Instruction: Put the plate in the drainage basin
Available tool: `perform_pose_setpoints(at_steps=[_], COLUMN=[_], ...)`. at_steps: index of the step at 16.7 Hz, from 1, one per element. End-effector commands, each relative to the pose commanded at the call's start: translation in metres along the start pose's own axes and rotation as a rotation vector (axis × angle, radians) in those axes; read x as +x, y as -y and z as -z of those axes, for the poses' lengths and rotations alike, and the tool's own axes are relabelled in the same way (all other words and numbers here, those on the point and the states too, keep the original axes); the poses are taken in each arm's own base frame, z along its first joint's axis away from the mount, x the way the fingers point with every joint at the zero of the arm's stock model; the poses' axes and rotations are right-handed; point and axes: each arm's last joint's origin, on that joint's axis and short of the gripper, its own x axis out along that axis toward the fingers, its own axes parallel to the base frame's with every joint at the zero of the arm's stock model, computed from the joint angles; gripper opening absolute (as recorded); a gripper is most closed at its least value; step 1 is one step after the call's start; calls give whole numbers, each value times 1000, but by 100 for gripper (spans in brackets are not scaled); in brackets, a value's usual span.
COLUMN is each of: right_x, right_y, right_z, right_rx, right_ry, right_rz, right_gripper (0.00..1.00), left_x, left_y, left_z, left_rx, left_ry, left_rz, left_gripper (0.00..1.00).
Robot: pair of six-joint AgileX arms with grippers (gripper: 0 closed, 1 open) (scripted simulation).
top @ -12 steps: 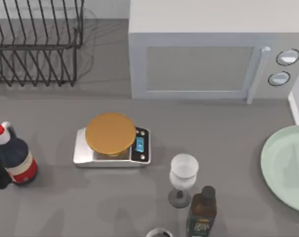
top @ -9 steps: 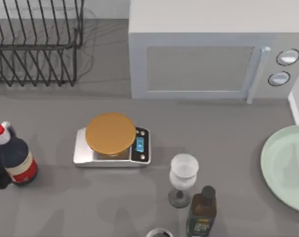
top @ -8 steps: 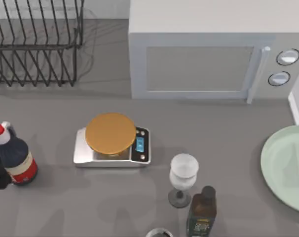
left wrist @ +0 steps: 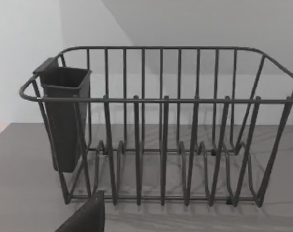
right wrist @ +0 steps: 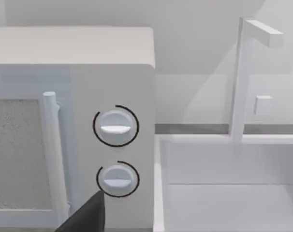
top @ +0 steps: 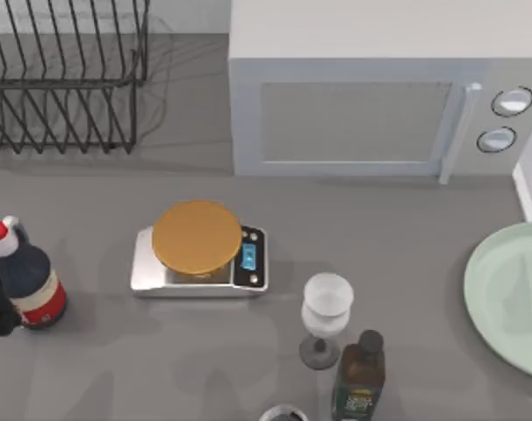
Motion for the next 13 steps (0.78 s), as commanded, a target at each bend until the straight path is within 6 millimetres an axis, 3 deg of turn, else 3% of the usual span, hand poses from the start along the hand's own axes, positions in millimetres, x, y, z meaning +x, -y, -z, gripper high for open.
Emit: perform_pose_setpoints(at_steps=[13], right_x=[0], right_y=[0], right_z=[-2], right_rx=[3], right_ry=[-10], right_rz=[-3], right_gripper=[100], left_x=[0], left_y=[0], left_z=[0], left_rx=[0], left_ry=[0], left_rz=[0], left_gripper=[100])
